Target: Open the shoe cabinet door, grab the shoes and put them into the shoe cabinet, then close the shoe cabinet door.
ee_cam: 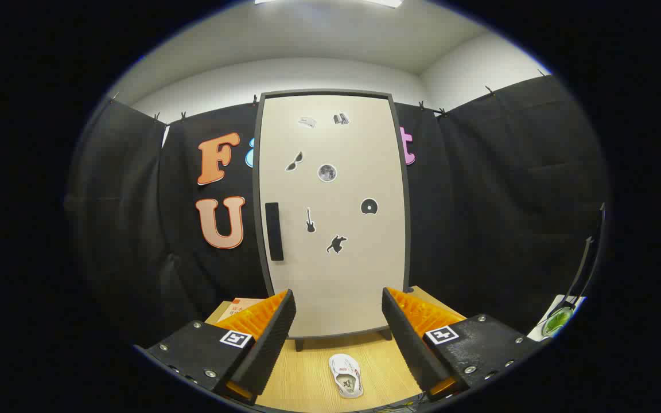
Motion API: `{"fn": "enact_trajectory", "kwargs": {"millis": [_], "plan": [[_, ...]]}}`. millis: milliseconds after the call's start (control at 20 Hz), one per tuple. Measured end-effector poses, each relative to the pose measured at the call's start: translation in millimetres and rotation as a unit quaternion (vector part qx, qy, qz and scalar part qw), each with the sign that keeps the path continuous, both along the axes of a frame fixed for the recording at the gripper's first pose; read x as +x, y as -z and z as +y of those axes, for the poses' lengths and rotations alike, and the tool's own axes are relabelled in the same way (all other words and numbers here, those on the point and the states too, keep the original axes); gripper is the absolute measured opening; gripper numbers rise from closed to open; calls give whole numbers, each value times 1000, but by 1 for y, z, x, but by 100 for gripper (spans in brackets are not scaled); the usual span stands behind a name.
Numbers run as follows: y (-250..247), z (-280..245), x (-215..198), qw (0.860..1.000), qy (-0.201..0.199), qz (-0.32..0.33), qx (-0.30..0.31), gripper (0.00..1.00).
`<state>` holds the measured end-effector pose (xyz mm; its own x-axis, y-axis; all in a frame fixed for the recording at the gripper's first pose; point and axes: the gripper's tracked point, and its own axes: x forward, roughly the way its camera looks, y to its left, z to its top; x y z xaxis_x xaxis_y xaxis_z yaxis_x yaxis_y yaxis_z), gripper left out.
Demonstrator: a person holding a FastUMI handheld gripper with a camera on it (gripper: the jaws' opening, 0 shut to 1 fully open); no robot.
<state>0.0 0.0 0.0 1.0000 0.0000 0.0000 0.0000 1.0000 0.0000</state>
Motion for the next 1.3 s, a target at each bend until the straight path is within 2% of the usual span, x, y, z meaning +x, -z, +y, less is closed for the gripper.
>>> {"fn": "enact_trajectory", "kwargs": {"millis": [850,1300], "plan": [[7,5,4,1000,-11,17,-7,94],[12,32,26,999,-34,28,-8,94]]}}
